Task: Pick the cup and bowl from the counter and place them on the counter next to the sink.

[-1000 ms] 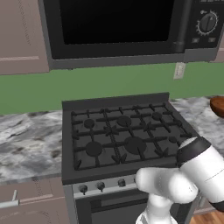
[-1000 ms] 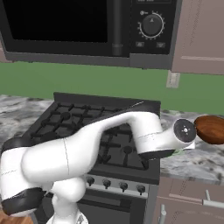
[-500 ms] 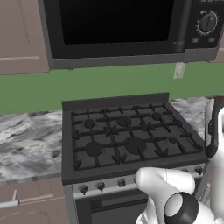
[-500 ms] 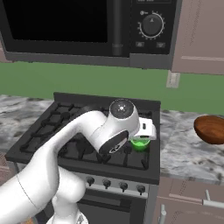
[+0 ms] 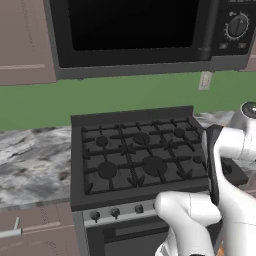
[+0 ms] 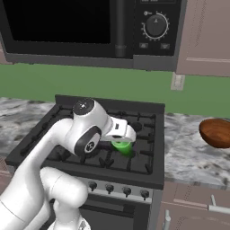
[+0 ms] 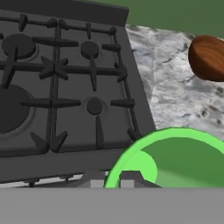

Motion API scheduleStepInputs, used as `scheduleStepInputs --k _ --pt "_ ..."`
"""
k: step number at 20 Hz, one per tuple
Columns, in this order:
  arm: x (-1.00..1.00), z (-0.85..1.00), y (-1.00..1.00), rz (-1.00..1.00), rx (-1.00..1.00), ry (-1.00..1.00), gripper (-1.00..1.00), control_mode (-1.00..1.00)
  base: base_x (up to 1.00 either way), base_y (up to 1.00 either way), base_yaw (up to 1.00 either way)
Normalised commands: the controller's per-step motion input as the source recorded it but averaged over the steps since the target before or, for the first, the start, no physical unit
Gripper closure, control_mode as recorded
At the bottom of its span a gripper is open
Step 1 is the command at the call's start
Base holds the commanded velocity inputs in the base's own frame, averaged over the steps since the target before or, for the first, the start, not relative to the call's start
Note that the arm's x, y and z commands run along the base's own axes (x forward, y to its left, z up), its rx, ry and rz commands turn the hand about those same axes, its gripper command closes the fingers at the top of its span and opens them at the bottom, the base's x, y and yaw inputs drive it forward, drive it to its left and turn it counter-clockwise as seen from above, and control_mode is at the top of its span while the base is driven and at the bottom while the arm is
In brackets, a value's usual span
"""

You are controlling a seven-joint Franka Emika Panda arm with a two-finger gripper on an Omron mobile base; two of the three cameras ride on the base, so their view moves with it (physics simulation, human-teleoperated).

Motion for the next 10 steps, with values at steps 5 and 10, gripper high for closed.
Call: scheduleStepInputs --k 5,10 --pt "0.0 0.07 0.36 0.0 0.0 0.09 1.0 -1.0 0.0 0.0 0.0" --pt "0.0 0.01 0.36 0.0 0.0 0.21 1.0 -1.0 0.0 0.0 0.0"
